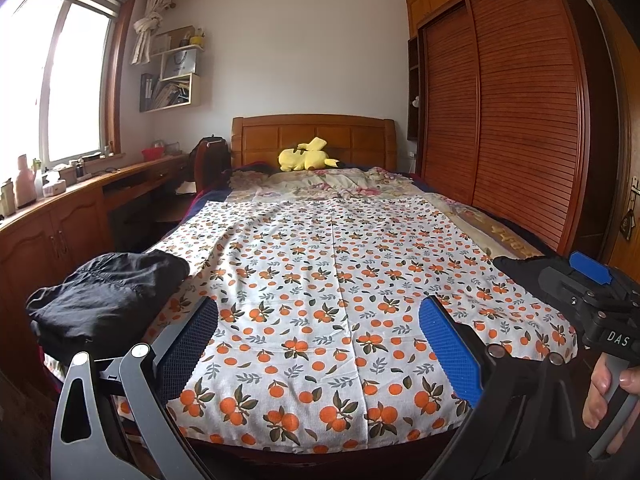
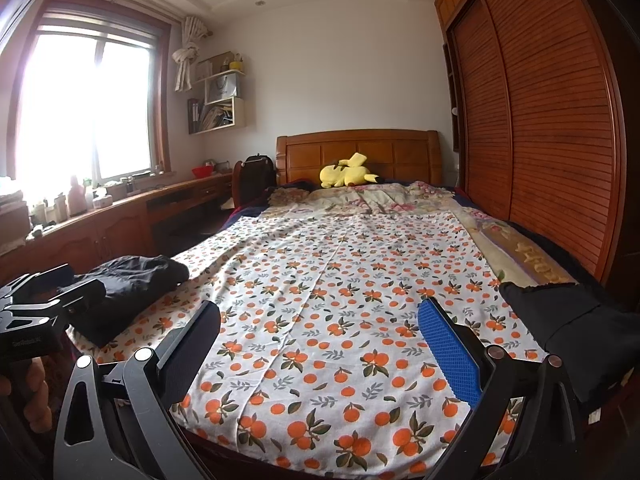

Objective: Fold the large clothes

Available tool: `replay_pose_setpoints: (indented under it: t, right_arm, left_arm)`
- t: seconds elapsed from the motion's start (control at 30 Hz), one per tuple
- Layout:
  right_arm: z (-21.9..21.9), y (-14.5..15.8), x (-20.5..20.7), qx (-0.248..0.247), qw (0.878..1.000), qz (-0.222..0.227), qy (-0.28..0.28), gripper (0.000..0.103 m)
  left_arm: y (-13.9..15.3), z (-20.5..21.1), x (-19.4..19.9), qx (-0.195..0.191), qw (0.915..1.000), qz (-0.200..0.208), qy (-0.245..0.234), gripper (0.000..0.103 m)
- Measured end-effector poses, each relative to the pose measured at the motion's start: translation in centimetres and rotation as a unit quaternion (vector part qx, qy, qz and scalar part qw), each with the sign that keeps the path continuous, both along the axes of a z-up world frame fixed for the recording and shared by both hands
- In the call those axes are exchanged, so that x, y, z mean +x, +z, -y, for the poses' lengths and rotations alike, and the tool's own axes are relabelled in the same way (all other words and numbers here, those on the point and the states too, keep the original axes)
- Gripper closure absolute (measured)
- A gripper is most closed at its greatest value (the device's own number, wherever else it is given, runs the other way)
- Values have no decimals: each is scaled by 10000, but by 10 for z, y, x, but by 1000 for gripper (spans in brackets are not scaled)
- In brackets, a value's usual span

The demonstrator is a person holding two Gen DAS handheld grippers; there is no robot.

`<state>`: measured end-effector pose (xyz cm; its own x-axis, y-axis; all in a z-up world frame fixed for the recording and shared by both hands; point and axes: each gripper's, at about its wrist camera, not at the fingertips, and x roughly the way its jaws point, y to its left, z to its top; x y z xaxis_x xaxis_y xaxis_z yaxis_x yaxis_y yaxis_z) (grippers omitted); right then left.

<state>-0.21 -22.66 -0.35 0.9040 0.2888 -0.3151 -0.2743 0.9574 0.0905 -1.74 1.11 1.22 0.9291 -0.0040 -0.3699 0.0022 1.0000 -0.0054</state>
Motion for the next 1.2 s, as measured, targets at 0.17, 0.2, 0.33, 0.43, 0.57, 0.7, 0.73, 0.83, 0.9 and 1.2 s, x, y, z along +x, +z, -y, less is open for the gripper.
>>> replay_pose_setpoints:
  t: [0.17, 0.2, 0.33, 0.43, 0.57, 0.7, 0.73, 0.83, 0.9, 1.2]
  right_arm:
    - [0, 0, 0, 6, 10000, 5, 1, 7]
    - [1, -1, 1, 3, 10000, 6, 1, 7]
    - [0, -1, 0, -1, 10000, 3, 0, 7]
    - [0, -1, 1, 0, 10000, -1, -1, 7]
    - [0, 0, 0, -3, 10000, -2, 2, 7]
    - [1, -1, 1, 8, 10000, -13, 1, 7]
    - [1, 0, 0, 1, 10000, -8, 2, 7]
    - [1, 0, 0, -1, 10000, -2, 3, 7]
    - [1, 0, 0, -8, 10000, 0, 1, 7]
    - [0, 0, 1, -7, 10000, -1, 0, 7]
  left_arm:
    - [-1, 0, 0, 10, 10000, -2, 5, 2]
    - [0, 0, 0, 2, 10000, 2, -4, 2]
    - [-1, 0, 0, 1, 10000, 1, -2, 2]
    - [-1, 0, 0, 7, 10000, -2, -1, 2]
    - [-1, 1, 0, 0, 10000, 3, -2, 2]
    - [0, 0, 0, 5, 10000, 3, -1, 2]
    - [-1, 0, 0, 6, 10000, 5, 3, 2]
    - [-1, 1, -1, 5, 10000, 13, -6, 2]
    - [1, 1, -2, 11, 10000, 24, -13, 2]
    - [1, 2, -2, 12, 10000, 29, -11, 2]
